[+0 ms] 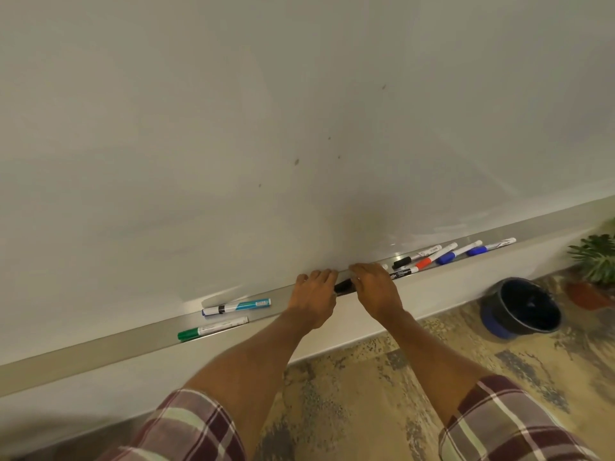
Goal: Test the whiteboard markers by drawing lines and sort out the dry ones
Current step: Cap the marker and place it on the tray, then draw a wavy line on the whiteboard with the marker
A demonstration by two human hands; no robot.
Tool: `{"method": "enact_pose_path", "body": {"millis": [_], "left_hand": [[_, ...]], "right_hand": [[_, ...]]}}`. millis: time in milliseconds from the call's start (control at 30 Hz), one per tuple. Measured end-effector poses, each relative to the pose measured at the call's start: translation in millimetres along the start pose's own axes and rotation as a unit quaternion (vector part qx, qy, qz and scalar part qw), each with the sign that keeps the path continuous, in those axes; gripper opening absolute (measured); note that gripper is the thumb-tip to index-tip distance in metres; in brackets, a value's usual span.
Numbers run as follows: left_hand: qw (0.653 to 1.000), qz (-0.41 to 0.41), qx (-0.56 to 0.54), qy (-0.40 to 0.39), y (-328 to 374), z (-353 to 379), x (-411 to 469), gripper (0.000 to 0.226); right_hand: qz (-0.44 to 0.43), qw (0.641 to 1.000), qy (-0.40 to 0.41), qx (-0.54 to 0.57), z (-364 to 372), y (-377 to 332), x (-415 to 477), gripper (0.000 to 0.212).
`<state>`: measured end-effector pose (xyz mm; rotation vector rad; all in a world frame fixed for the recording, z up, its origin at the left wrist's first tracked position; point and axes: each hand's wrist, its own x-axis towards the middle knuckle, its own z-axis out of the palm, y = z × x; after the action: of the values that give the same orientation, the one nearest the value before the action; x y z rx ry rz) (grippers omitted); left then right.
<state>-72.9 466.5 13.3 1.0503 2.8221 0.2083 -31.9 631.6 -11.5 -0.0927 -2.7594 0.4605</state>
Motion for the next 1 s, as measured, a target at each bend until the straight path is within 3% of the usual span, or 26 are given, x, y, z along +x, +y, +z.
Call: {"method": "enact_pose_path", "body": {"millis": [267, 567, 700, 767, 867, 1000], "left_hand": [[0.998, -0.058, -0.013, 0.016, -21.8, 0.4, -40.2, 0.051], [0.991, -0.126, -0.019, 0.027, -90.3, 8.5, -109.2, 0.062], [0.984, -0.177, -0.030, -0.003, -112.0, 10.9, -135.3, 0.060], [0.981, -0.194, -0.017, -0.013, -122.7, 10.4, -148.1, 0.071], [0.978, -0.210, -0.018, 0.001, -139.8, 15.4, -167.3, 0.107], [0.970, -0.240, -0.031, 0.001, -163.7, 22.3, -190.4, 0.117]], "right_hand": [[-0.062, 0.997, -0.003, -0.037, 20.9, -49.8, -25.8, 0.043], [-0.091, 0.993, -0.070, -0.035, 40.6, -131.3, -28.2, 0.053], [-0.103, 0.989, -0.096, -0.034, 58.0, -161.1, -29.8, 0.048], [-0.117, 0.988, -0.096, -0.027, 64.3, -176.3, -31.2, 0.052], [-0.144, 0.985, -0.087, -0.037, 72.2, -197.9, -33.3, 0.044], [-0.148, 0.981, -0.116, -0.048, 84.1, -224.1, -36.9, 0.051]]}}
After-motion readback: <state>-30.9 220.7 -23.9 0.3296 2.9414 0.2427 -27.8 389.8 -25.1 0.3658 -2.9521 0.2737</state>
